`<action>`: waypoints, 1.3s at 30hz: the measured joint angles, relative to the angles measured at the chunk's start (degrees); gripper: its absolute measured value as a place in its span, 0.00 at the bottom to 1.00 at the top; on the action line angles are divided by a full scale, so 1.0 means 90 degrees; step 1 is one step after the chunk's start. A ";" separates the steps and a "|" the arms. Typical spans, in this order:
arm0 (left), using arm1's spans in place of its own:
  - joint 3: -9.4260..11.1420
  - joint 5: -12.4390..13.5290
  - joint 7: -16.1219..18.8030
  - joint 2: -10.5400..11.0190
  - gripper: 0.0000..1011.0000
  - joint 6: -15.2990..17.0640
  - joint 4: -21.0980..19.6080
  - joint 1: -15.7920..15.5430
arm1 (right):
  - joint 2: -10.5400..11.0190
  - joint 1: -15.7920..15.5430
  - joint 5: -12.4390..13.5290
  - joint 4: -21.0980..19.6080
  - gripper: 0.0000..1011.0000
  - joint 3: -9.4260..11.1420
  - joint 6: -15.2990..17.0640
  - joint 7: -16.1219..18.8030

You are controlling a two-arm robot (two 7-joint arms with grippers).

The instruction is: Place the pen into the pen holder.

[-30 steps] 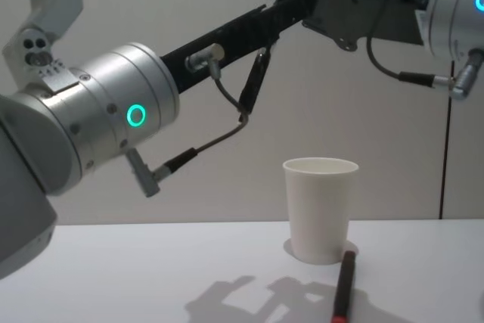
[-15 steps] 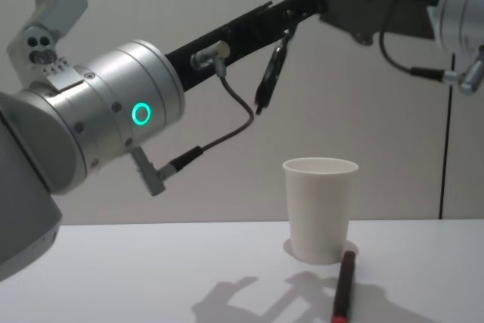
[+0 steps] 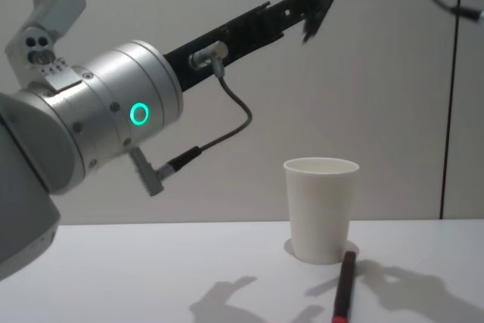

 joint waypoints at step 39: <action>-0.0006 0.0009 0.0015 0.0000 0.99 0.0009 0.0009 0.0000 | -0.0173 0.0463 -0.3301 0.0963 0.13 -0.0070 -0.1310 -0.0707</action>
